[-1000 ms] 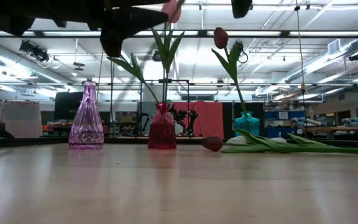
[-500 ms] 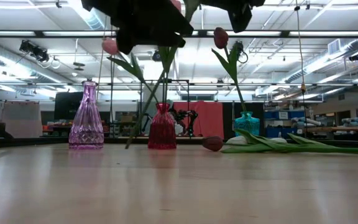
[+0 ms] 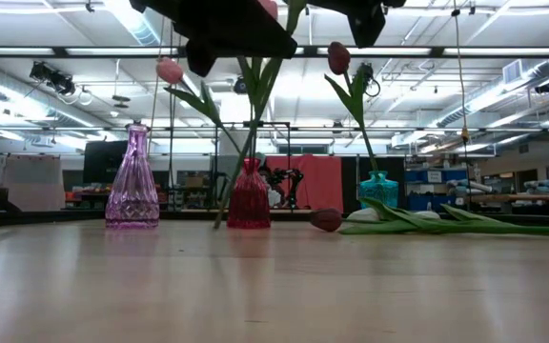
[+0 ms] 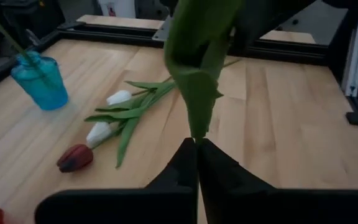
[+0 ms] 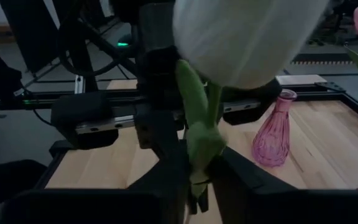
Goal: Sort flowers into vase by color
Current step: Put the bottom white tulip into the pink vase
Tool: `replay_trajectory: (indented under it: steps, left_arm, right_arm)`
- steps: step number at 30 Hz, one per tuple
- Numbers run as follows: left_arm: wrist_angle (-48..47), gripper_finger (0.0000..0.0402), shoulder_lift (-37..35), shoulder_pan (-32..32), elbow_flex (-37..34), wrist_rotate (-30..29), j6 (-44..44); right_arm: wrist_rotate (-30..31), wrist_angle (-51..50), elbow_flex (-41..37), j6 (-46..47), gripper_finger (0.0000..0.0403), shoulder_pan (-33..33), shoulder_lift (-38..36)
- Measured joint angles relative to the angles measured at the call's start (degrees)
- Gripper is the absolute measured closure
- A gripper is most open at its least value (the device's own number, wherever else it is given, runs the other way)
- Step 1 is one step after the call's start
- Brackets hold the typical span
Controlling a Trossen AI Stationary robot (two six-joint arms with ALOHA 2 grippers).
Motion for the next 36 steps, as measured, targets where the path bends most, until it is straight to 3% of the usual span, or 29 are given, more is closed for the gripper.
replay_trajectory:
  steps: [6,11,15,19,26,36]
  left_arm:
    - [-2.79,0.0398,-0.45,-2.22,0.00,-6.43,0.60]
    - [-9.05,0.0399,-5.26,-5.38,-0.17,-12.21,0.34]
    - [-8.97,0.0400,-13.60,-8.27,-4.63,-15.70,0.35]
    - [-7.83,0.0400,-24.29,-11.69,-13.35,-22.42,-0.08]
    - [-3.66,0.0398,-44.07,-14.27,-27.44,-31.82,0.38]
    - [-2.34,0.0397,-60.18,-14.29,-29.05,-34.89,12.45]
  right_arm:
    - [-0.03,-3.61,0.00,0.33,0.0269,0.71,-2.32]
    - [-0.15,-8.55,0.00,3.39,0.0252,0.85,-5.14]
    - [0.03,-11.40,-0.02,5.52,0.0250,0.83,-5.07]
    - [0.04,-11.23,-0.59,5.77,0.0251,0.85,-3.34]
    - [1.54,-5.92,-2.89,5.82,0.0252,0.94,0.09]
    - [1.68,-4.52,-2.89,7.55,0.0253,1.14,3.05]
